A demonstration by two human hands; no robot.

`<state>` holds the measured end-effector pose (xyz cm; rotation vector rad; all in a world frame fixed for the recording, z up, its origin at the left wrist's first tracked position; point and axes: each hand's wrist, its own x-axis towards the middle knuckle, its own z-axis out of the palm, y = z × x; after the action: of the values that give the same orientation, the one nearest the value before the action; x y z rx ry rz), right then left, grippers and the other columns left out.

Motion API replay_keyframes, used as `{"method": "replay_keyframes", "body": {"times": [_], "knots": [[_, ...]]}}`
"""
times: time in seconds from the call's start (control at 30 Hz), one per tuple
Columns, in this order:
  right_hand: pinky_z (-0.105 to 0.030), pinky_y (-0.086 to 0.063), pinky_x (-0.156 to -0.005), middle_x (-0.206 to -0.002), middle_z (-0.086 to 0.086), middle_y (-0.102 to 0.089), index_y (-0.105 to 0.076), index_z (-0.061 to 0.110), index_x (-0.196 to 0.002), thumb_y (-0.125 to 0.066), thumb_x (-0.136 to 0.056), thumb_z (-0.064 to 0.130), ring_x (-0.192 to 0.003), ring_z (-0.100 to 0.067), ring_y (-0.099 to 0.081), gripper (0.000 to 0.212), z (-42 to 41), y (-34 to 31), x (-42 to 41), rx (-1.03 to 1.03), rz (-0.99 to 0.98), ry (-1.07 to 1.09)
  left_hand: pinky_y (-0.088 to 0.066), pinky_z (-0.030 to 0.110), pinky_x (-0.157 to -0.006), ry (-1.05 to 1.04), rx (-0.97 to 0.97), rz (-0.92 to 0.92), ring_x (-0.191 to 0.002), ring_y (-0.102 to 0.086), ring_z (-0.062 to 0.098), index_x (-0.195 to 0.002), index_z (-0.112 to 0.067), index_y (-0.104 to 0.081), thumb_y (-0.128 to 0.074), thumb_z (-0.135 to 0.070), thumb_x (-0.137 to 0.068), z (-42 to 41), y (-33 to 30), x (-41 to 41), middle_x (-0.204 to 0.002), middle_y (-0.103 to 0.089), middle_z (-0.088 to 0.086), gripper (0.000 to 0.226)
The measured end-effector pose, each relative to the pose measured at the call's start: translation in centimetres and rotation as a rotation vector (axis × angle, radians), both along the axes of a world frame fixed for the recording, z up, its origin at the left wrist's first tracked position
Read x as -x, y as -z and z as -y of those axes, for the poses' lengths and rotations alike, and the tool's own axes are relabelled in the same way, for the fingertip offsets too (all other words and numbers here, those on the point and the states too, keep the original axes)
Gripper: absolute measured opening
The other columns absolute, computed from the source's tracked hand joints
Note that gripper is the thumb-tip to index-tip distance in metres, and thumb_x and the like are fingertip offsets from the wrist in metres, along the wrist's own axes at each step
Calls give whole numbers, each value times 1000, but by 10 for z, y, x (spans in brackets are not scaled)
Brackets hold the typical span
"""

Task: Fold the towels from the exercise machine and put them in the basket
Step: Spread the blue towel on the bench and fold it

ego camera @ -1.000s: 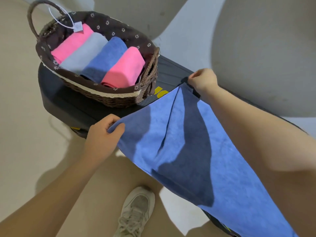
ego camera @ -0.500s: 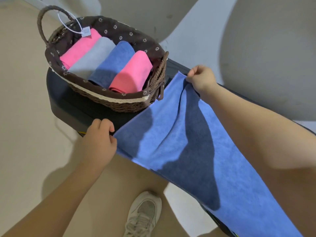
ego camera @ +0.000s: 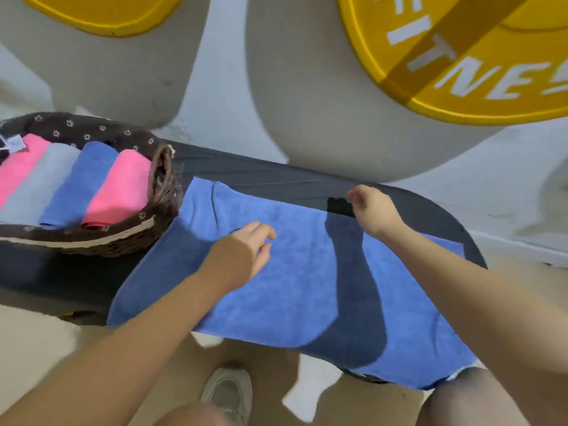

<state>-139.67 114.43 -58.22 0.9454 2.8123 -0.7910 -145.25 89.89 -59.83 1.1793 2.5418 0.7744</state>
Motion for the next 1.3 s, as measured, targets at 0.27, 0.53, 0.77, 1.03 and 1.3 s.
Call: {"method": "replay_keyframes", "body": {"times": [0.27, 0.53, 0.77, 1.03, 1.3], "knots": [[-38, -47, -87, -119, -21, -61, -62, 2, -112, -41, -85, -3, -108, -37, -56, 35, -122, 2, -138, -91, 168, 299, -45, 39, -84, 256, 256, 51, -104, -54, 29, -117, -14, -52, -35, -9, -94, -144, 19, -10, -121, -48, 4, 29], [-36, -43, -71, -106, -23, -60, -56, -3, -105, -52, -88, 10, -98, -36, -55, 22, -149, 48, -153, -72, 171, 432, -35, 35, -60, 180, 492, -171, -76, -45, 28, -112, -2, -46, -38, -16, -98, -199, 39, -4, -115, -43, 13, 21], [-33, -41, -67, -98, -17, -52, -58, 6, -92, -44, -91, 9, -89, -33, -54, 14, -166, 48, -144, -175, 250, 397, -30, 37, -55, 164, 542, -217, -55, -36, 24, -106, 0, -44, -31, -11, -99, -215, 35, -4, -103, -40, 14, 18], [-38, -40, -77, -113, -17, -55, -48, 3, -116, -39, -95, 14, -96, -33, -51, 26, -179, 39, -156, -55, -103, 586, -35, 44, -71, -19, 198, -180, -89, -48, 38, -118, -1, -43, -37, -4, -94, -246, 27, -16, -128, -38, 18, 25], [-41, -49, -81, -86, -12, -61, -55, 9, -89, -56, -87, 21, -85, -32, -59, 13, -141, 58, -240, 254, -110, 780, -45, 37, -77, 490, 164, 19, -88, -56, 29, -103, -9, -57, -40, -18, -93, -240, 36, -117, -93, -55, 5, 22]]}}
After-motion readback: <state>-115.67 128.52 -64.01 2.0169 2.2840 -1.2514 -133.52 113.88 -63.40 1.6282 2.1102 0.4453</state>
